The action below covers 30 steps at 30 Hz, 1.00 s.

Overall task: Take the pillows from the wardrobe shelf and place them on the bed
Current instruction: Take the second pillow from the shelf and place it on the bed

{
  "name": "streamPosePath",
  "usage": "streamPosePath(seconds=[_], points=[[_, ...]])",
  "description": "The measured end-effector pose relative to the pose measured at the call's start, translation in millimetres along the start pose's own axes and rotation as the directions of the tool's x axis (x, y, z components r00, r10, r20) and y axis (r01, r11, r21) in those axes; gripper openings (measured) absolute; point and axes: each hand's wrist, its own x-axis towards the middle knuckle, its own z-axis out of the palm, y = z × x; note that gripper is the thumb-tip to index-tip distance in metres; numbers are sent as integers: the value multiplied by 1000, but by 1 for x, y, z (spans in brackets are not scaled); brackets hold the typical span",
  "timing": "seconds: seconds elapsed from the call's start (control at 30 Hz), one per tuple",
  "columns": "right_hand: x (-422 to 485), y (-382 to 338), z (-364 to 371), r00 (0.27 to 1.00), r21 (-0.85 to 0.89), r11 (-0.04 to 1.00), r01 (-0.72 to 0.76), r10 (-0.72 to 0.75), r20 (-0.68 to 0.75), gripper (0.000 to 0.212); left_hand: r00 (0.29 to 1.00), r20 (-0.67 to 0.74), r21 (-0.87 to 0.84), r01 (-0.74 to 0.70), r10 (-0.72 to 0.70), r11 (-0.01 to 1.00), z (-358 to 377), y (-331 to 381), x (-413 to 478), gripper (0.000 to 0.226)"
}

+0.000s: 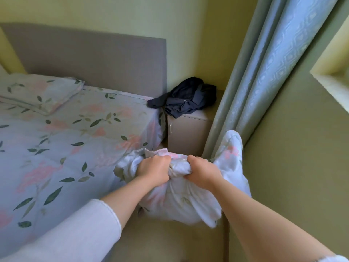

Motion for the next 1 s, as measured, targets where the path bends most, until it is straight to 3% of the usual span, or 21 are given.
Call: streamPosePath(seconds=[0.2, 0.4, 0.8, 1.0], points=[[92, -2, -33, 991, 50, 990, 130, -131, 22, 19, 986, 15, -22, 164, -164, 986, -26, -26, 61, 25], [191, -41, -63, 967, 26, 967, 255, -256, 21, 28, 959, 62, -163, 284, -278, 945, -63, -90, 129, 36], [384, -163, -112, 909, -59, 907, 417, -416, 29, 36, 923, 116, -357, 383, -366, 852, -121, -265, 260, 52], [456, -196, -102, 883, -118, 876, 468, -467, 39, 34, 901, 102, -357, 428, -421, 830, -116, -321, 302, 49]])
